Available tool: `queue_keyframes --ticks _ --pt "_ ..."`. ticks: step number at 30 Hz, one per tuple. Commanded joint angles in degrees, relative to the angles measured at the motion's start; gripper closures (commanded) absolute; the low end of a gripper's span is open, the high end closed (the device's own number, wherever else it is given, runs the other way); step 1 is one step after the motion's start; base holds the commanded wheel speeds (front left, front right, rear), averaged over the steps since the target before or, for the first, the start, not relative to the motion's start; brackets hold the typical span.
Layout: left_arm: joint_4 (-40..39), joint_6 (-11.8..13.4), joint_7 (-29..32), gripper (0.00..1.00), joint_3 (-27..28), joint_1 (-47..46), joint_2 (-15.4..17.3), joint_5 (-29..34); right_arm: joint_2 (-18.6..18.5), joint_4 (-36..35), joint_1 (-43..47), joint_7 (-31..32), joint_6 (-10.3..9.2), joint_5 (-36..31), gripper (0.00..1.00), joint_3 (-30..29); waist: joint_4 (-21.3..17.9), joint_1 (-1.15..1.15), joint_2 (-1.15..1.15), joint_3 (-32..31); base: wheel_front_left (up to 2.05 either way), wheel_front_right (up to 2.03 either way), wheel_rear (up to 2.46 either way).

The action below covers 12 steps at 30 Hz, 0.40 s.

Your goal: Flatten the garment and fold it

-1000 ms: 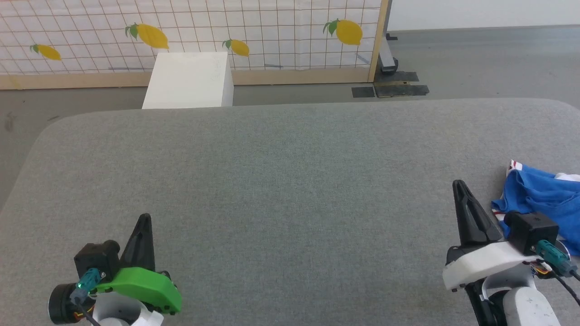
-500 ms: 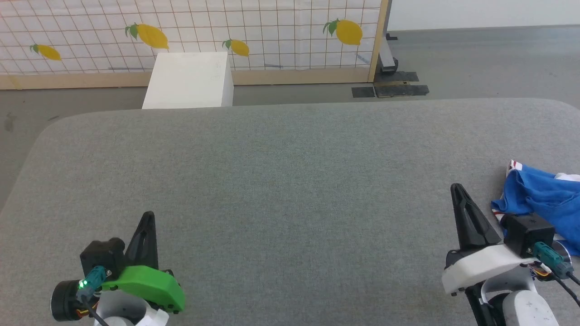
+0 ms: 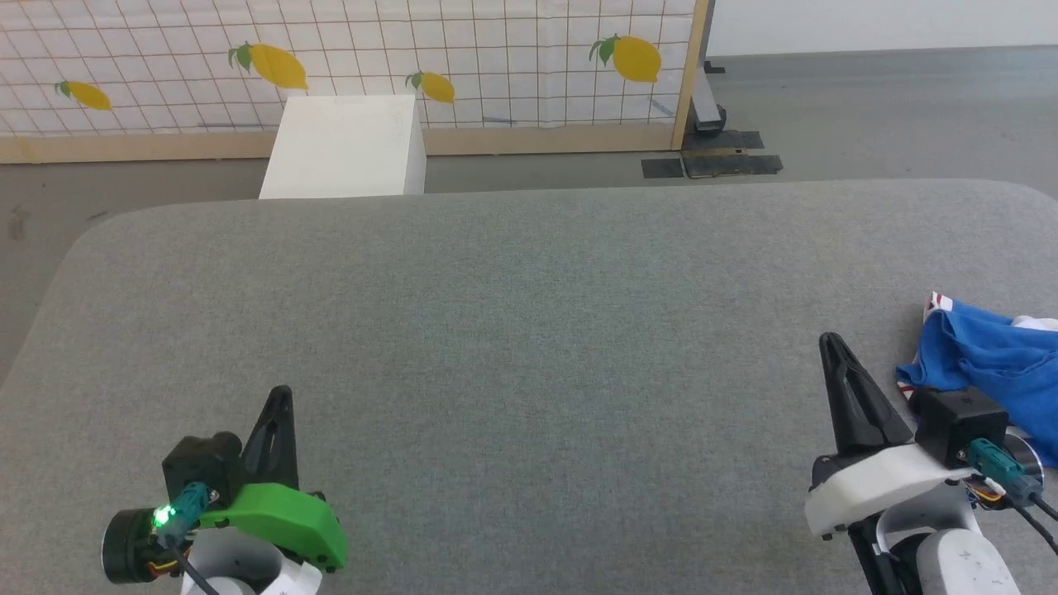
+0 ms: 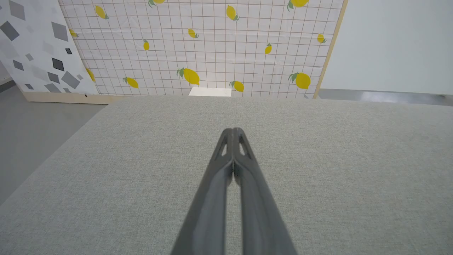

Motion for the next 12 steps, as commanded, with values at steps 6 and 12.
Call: queue_keyframes --ticks 6,12 --pt "-0.65 -0.51 0.55 1.00 0.79 0.03 -1.22 1.96 0.03 -0.99 1.35 0.76 -0.05 -1.24 1.00 0.30 0.61 0.01 -0.01 -0.47 0.00 0.00 0.00" --pt "-0.91 -0.75 0.97 1.00 1.16 0.03 -1.90 3.22 0.03 -1.53 1.57 1.24 -0.05 -1.79 1.00 0.40 0.66 0.01 -0.01 -0.51 0.00 0.00 0.00"
